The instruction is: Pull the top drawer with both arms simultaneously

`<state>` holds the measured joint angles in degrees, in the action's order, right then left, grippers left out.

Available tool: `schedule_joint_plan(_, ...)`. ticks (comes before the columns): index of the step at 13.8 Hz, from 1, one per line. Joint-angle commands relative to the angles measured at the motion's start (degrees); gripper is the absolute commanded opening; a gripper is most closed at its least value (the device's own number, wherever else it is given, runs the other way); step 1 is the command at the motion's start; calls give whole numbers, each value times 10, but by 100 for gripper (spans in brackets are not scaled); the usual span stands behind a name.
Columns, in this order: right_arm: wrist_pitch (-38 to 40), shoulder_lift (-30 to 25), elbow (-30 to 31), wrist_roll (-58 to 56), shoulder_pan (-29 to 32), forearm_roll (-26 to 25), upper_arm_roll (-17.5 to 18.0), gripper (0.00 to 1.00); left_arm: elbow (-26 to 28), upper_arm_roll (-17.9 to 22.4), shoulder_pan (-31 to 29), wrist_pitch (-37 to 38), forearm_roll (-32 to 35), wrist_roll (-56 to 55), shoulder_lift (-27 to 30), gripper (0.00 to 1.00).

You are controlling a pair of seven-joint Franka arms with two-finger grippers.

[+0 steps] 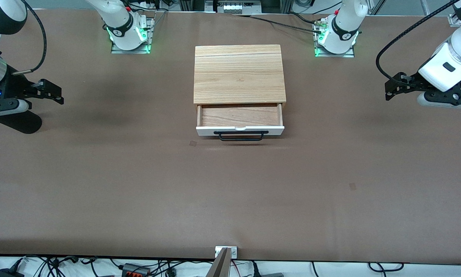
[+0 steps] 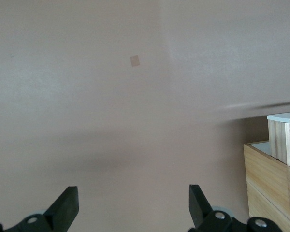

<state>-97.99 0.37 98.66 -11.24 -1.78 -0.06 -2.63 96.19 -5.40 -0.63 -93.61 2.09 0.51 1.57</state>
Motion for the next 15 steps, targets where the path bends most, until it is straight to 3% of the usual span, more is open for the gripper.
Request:
schedule_joint_plan(1, 1, -1, -22, -12, 13, 0, 7, 100, -18, 1, 4, 15, -5, -2, -9, 100)
schedule_joint_plan(5, 32, -13, -30, -3, 12, -26, 10, 100, -19, 1, 5, 15, -4, -2, -9, 100)
schedule_joint_plan(15, 26, -7, -35, -11, 14, -28, 10, 100, -18, 1, 5, 16, -5, -2, -10, 100)
